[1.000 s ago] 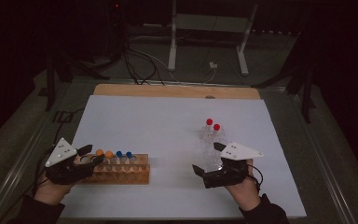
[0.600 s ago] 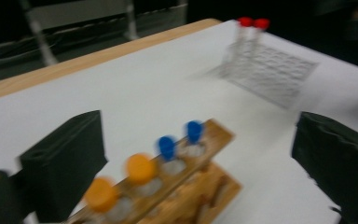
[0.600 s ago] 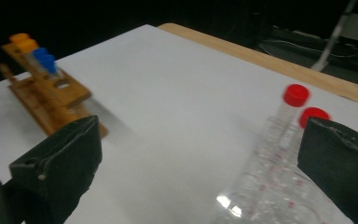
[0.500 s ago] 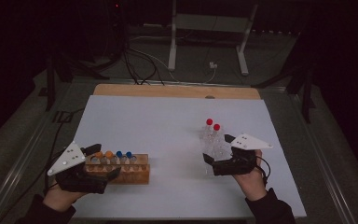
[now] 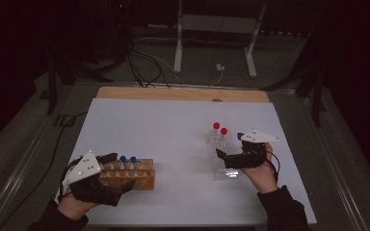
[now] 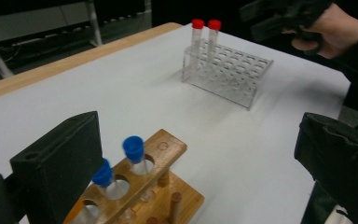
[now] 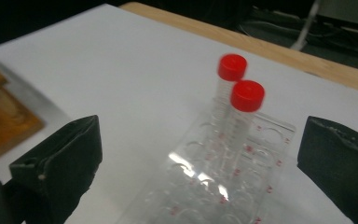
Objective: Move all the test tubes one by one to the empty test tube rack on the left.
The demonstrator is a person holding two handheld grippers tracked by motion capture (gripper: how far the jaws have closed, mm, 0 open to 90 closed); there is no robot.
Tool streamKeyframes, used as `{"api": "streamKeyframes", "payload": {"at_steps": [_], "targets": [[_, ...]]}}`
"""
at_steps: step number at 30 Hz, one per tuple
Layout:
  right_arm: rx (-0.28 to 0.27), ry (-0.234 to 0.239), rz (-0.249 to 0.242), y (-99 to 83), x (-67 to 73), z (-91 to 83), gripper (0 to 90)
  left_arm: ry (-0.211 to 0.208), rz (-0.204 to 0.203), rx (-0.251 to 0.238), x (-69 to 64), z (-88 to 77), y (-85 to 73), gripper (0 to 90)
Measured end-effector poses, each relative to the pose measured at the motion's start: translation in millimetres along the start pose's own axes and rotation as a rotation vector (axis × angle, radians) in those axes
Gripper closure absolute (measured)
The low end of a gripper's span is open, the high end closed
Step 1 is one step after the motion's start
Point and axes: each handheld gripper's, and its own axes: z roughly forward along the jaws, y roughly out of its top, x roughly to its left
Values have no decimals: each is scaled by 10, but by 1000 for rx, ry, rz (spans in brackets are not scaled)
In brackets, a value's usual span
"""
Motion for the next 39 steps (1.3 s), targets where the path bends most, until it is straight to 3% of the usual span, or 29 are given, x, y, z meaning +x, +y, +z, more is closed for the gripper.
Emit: {"api": "streamKeyframes", "payload": {"at_steps": [3,7,11,16,22,31,33,39], "targets": [[25,-16,7,-7,-41,75,6,-6,9,3,-16,7,7,17],[54,-36,19,-18,-95,167,83,-4,10,5,-18,6,11,18],[80,-49,25,-33,-130,239,191,0,12,8,-24,9,5,18],[122,-59,38,-39,-185,321,440,-3,11,10,-19,11,5,17],[162,-72,57,-28,-247,419,578,-4,12,13,-23,15,5,17],[172,-68,50,-9,-252,506,676,-2,10,14,-14,16,-1,18],[177,-72,48,-8,-246,522,733,-1,8,16,-8,18,-5,17],[170,-93,26,11,-227,506,748,-4,8,17,-5,15,-3,18]]}}
